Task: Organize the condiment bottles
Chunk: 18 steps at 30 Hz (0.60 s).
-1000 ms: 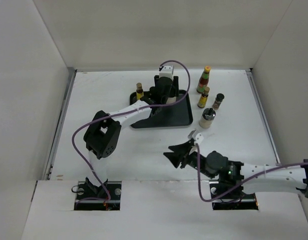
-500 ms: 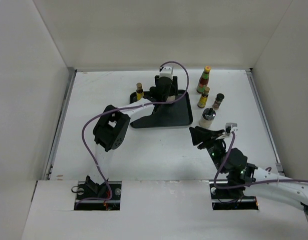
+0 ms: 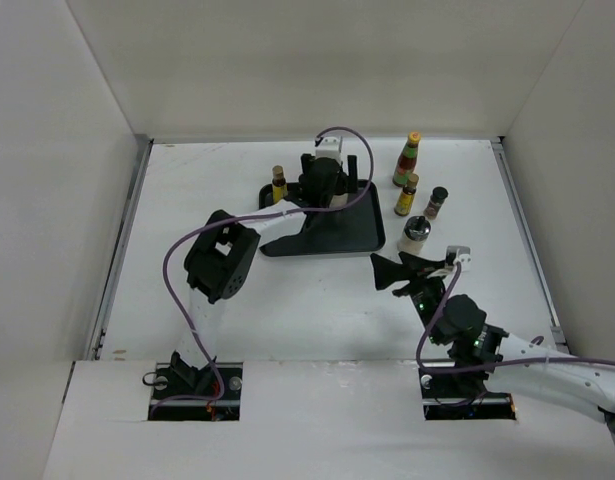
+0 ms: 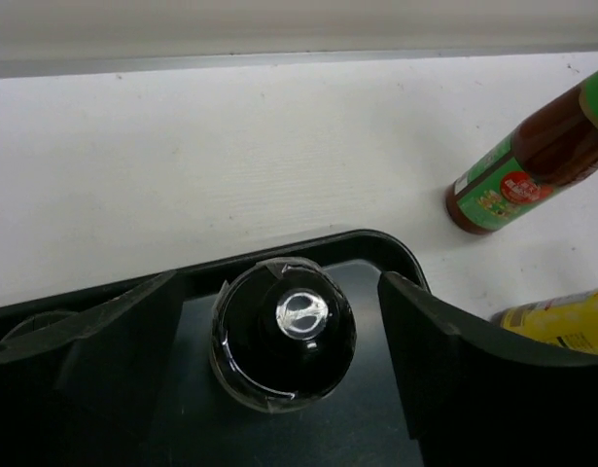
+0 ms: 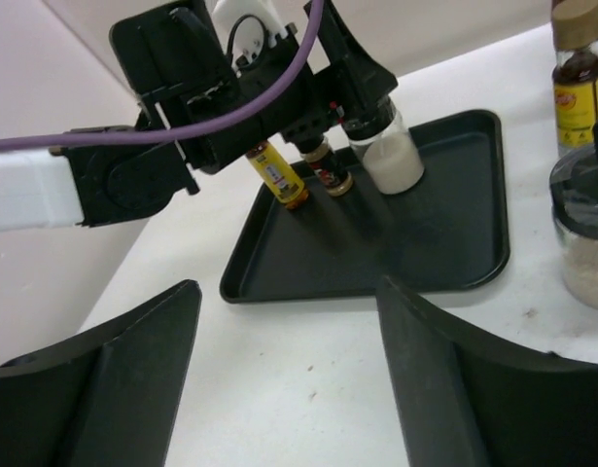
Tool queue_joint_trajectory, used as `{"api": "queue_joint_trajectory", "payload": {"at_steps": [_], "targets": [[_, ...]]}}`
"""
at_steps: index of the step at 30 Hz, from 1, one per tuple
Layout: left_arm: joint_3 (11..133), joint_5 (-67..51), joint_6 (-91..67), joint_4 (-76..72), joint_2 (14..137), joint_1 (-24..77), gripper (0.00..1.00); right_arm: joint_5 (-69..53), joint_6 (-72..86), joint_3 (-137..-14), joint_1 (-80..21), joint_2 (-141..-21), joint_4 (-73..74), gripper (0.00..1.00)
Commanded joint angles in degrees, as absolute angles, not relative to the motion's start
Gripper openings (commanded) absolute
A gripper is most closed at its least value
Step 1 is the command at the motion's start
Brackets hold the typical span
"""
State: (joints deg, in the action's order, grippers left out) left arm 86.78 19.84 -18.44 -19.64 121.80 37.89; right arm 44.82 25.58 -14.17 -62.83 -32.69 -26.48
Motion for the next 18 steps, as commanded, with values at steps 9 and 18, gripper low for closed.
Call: {"api": "queue_joint_trajectory", "payload": {"at_steps": [9, 18], "targets": [[79.3, 19.4, -18.4, -30.6, 99.5, 42.8, 0.96, 45.7, 20.7, -18.9, -62.4, -31.6, -31.6, 1.00], [45.1, 35.0, -25.6, -43.4, 72.8, 43.6, 0.38, 57.5, 18.5, -24.2, -60.5, -35.2, -22.5, 0.21]]}}
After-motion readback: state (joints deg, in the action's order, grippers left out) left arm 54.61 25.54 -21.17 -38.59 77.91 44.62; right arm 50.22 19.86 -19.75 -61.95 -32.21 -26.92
